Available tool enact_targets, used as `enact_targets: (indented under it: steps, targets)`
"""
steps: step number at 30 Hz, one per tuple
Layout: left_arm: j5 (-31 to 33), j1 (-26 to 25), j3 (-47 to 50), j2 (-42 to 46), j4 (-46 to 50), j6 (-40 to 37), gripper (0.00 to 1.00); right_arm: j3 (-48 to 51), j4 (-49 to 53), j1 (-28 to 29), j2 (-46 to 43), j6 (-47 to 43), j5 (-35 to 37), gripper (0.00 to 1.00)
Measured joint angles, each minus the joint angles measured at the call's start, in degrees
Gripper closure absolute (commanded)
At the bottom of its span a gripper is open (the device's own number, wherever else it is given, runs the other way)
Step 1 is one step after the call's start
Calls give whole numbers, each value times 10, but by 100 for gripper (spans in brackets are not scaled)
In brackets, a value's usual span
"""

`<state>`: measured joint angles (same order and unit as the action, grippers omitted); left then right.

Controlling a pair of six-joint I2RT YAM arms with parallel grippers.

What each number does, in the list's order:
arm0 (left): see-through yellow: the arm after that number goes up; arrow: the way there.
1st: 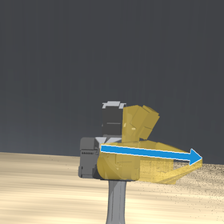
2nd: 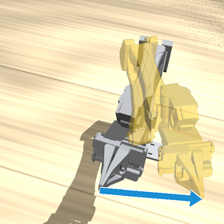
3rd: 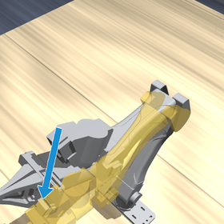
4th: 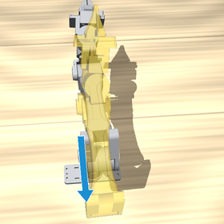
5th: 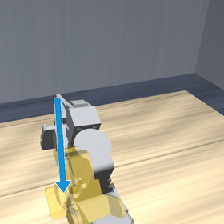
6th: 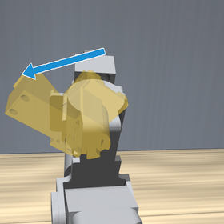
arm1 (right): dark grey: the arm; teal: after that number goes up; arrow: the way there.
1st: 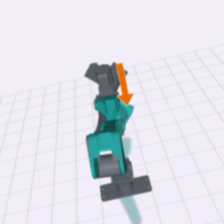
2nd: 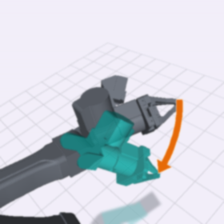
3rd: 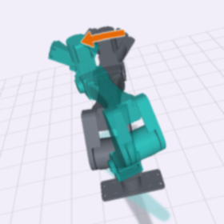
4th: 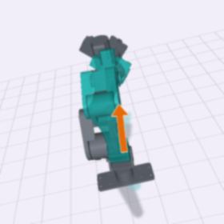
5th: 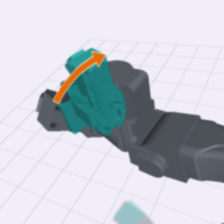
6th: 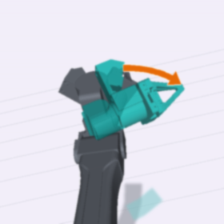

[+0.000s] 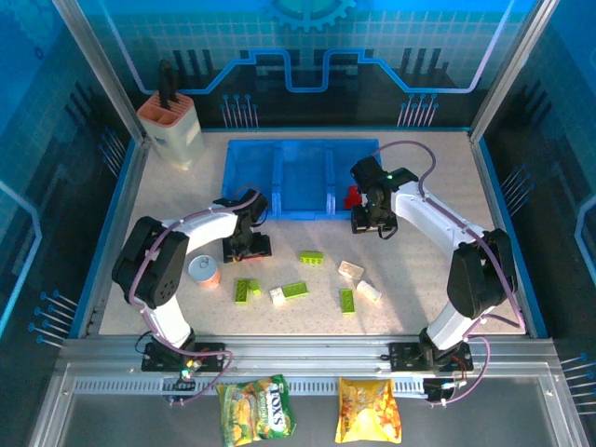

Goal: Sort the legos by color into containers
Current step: Pick up the lego from the center of the table.

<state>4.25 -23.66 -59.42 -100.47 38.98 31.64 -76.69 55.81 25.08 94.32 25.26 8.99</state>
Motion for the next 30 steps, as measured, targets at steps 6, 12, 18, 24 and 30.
enact_targets:
  steps: [6,12,18,24,30]
  targets:
    - [8,0,0,-3,4,0,31,0,0,0,-2,2,0,52]
    - [9,-2,-4,-3,8,0,35,6,2,0,-9,2,3,52]
    - [9,-4,-8,-3,13,0,38,6,2,0,-10,2,11,52]
    - [0,-30,-42,-3,13,0,38,21,1,-4,-32,2,18,52]
    - [0,-53,-104,0,34,-1,38,47,2,-39,-70,2,26,52]
